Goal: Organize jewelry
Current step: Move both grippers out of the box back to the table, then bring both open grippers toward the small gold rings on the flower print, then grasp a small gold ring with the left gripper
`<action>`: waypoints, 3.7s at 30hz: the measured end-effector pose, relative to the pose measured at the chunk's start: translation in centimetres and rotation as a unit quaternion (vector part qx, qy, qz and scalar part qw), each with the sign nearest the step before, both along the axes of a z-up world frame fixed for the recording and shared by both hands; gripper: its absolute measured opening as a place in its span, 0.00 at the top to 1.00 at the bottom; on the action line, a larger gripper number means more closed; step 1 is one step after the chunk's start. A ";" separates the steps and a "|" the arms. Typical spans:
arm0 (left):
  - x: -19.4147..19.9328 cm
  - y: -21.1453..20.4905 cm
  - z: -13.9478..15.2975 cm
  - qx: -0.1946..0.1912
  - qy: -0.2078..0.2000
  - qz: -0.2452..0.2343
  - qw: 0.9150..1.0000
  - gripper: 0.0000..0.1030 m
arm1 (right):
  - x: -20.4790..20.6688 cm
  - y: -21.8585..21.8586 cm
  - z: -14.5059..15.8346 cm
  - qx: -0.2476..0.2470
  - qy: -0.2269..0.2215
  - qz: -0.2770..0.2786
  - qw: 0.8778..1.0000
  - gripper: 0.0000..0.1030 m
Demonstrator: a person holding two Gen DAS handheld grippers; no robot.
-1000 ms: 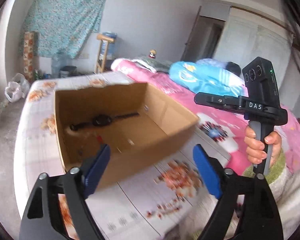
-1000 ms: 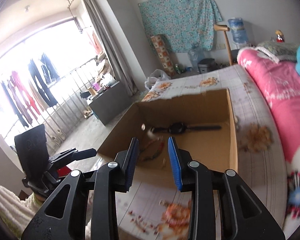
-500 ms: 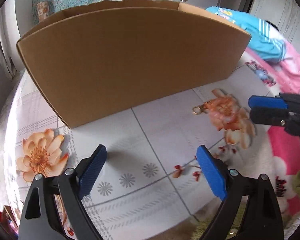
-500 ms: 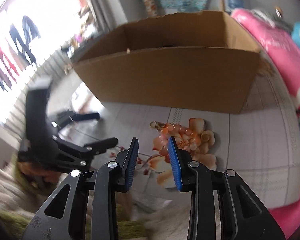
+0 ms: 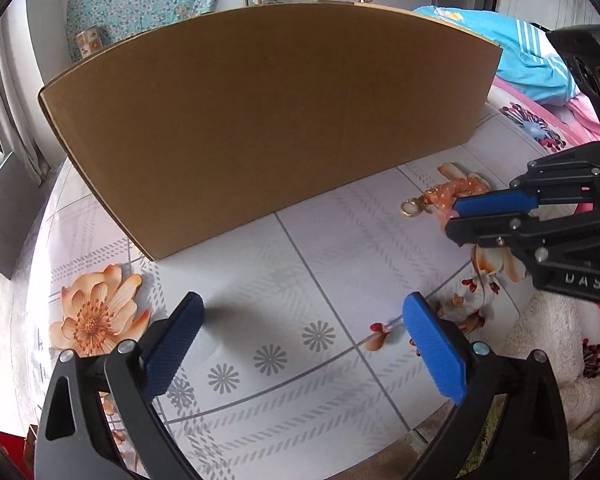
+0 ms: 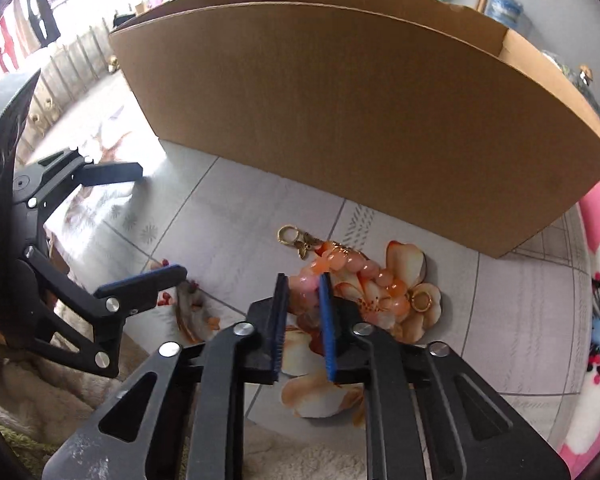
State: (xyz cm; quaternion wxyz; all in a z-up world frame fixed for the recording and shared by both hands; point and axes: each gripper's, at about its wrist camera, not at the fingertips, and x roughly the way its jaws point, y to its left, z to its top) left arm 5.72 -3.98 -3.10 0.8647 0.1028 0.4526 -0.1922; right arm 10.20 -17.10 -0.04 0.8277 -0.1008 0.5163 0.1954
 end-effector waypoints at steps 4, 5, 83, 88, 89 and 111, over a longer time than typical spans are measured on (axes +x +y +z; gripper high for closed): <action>0.2 -0.4 0.0 -0.001 -0.003 -0.002 1.000 0.05 | 0.6 -1.1 0.2 0.037 0.007 -0.020 0.999 0.93; 0.1 0.0 0.0 -0.001 -0.002 -0.002 1.000 0.05 | 0.8 -1.6 0.5 0.055 0.009 -0.030 0.998 0.93; 2.2 -5.6 1.4 -0.027 0.005 -0.127 0.992 0.77 | -3.4 -8.4 0.3 0.093 -0.088 -0.149 0.981 0.40; 2.6 -6.6 1.1 0.002 -0.003 -0.153 0.988 0.82 | -3.3 -8.6 0.1 0.103 -0.089 -0.139 0.981 0.43; 2.7 -6.8 1.1 0.005 -0.002 -0.158 0.987 0.82 | -3.3 -8.5 0.1 0.104 -0.090 -0.137 0.981 0.44; 1.4 -4.9 1.3 -0.012 0.000 -0.142 0.990 0.98 | -3.4 -8.4 0.4 0.115 -0.077 -0.115 0.984 0.58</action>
